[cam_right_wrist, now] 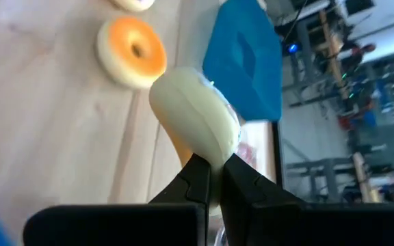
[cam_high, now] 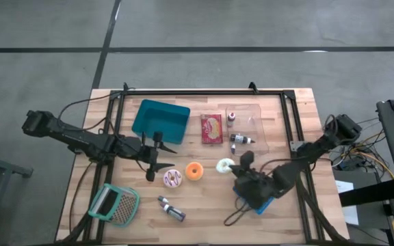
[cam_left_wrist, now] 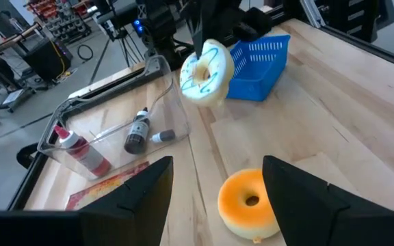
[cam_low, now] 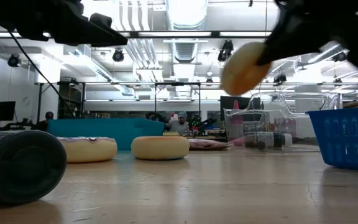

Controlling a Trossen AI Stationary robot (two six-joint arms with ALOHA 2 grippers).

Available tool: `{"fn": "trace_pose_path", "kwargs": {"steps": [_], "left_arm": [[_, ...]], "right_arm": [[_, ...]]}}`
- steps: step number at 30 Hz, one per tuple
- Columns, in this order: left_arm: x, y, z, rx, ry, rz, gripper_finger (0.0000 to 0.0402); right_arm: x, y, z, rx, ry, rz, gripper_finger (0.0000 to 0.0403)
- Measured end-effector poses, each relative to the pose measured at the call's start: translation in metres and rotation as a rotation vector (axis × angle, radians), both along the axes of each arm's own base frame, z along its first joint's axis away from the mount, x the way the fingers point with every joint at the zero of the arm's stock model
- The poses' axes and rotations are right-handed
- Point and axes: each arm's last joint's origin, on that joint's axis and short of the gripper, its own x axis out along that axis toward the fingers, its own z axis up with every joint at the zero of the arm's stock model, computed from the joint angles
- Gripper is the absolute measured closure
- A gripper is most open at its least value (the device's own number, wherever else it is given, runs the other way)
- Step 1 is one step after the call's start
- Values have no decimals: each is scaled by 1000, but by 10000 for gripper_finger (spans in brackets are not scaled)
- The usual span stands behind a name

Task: Pick & Place Food Item
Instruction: Put the white doughnut into the blue bin

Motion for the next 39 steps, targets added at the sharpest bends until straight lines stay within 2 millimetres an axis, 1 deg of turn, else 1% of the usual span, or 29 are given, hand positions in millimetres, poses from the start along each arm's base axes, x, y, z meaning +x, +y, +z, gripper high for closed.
{"fn": "trace_pose_path", "kwargs": {"steps": [4,8,11,18,24,30,32,39], "left_arm": [[0,0,1,-1,-6,0,173],[0,0,1,-3,-11,0,173],[1,0,2,-5,-17,-2,172],[1,0,2,-2,-21,-3,172],[1,0,3,-3,-25,-3,172],[1,0,3,-2,-25,-3,173],[1,0,3,-3,-25,-2,173],[1,0,3,-1,-25,-1,174]], "right_arm": [[-19,5,2,61,-1,-36,394],[-33,8,2,115,25,-64,394],[-39,11,4,159,52,-97,394],[-53,24,20,205,108,-143,394],[-57,39,29,266,140,-170,394],[-55,52,34,357,235,-216,394],[-56,56,36,360,247,-230,394],[-52,62,30,353,282,-249,394]]}}
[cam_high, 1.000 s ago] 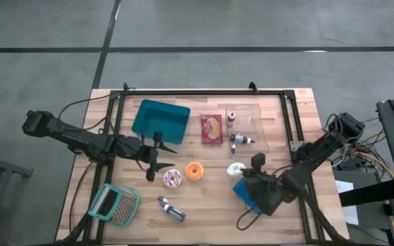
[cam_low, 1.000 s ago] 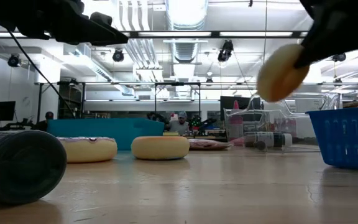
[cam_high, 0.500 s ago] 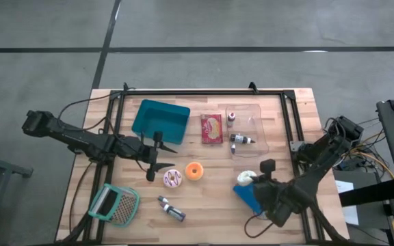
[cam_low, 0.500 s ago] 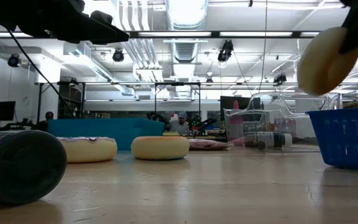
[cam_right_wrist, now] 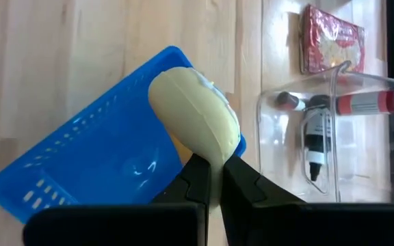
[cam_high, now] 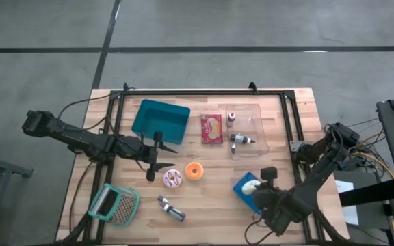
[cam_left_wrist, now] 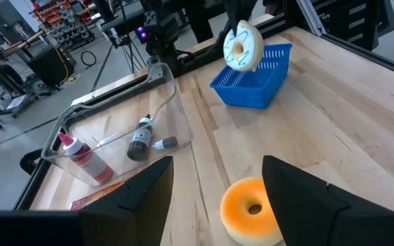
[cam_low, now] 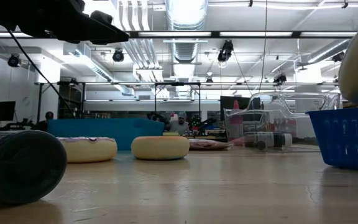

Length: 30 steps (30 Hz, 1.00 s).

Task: Pick & Place Food Item
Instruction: Put the white doughnut into the blue bin

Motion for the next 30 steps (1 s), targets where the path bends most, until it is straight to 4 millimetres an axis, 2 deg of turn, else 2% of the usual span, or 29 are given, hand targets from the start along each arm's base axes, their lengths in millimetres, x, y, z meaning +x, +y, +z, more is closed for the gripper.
{"fn": "trace_pose_path", "kwargs": {"steps": [9,15,24,30], "left_arm": [[0,1,0,4,-1,13,174],[0,1,0,7,-1,22,174],[0,1,0,8,-1,24,174],[0,1,0,8,-1,24,174]], "right_arm": [[0,0,-28,-75,62,-16,394],[0,-1,-39,-55,102,-30,394],[-2,1,-44,22,177,-38,393],[-2,2,-45,48,195,-22,367]]}}
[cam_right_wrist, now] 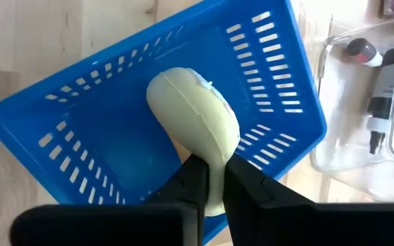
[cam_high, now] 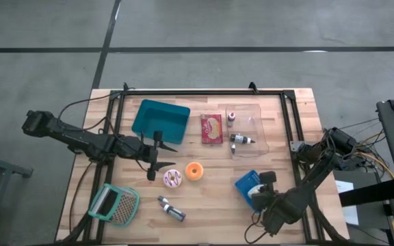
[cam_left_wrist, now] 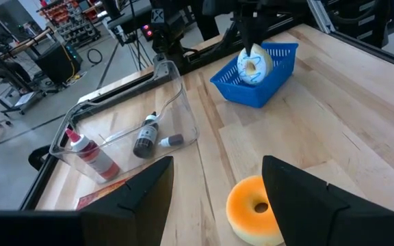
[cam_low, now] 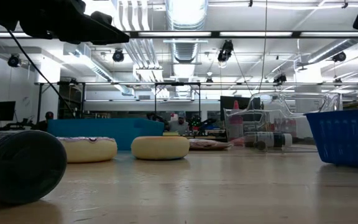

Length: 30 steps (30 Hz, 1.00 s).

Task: Pick & Place Food Item
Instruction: Put the white doughnut into the blue bin

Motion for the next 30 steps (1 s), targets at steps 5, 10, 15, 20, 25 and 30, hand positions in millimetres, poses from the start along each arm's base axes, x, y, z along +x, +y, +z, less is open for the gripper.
{"fn": "trace_pose_path", "kwargs": {"steps": [5,10,15,20,25,30], "left_arm": [[0,0,0,0,0,0,174],[0,0,0,0,0,0,174],[0,0,0,0,0,0,174],[0,0,0,0,0,0,174],[0,0,0,0,0,0,174],[0,0,0,0,0,0,174]], "right_arm": [[3,-2,0,0,0,-9,342],[4,-4,0,-5,-6,-13,319],[3,-5,-4,-6,4,-10,324],[2,-4,-8,20,20,18,383],[1,-6,-11,4,5,7,391],[2,-9,-12,-65,-82,-4,393]]}}
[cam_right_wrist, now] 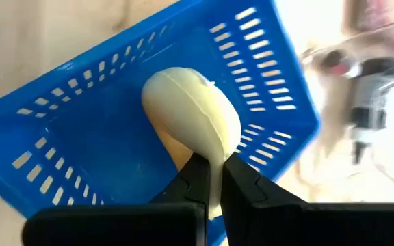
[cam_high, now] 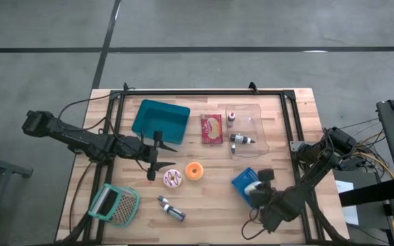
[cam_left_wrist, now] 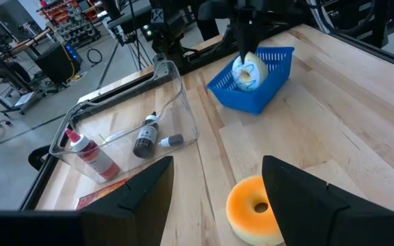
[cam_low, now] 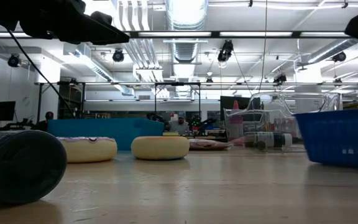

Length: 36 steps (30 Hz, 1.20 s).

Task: Pick & Place Food Item
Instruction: Put the white doughnut into the blue bin

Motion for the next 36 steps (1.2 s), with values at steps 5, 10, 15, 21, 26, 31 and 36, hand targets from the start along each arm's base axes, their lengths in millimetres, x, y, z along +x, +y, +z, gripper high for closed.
{"fn": "trace_pose_path", "kwargs": {"steps": [5,10,15,21,26,31,36], "left_arm": [[0,0,0,0,0,0,174],[0,0,0,0,0,0,174],[0,0,0,0,0,0,174],[0,0,0,-1,0,1,174],[0,0,0,-1,0,1,174],[0,0,0,-4,1,2,174],[0,0,0,-4,1,2,174]], "right_arm": [[-1,-5,-4,-75,-71,-7,394],[-1,-11,-8,-119,-94,-19,394],[1,-18,-10,-172,-129,-24,394],[6,-27,-13,-235,-157,-32,395],[8,-34,-19,-241,-145,-39,395],[9,-36,-24,-216,-131,-42,394],[10,-37,-26,-172,-89,-62,379]]}}
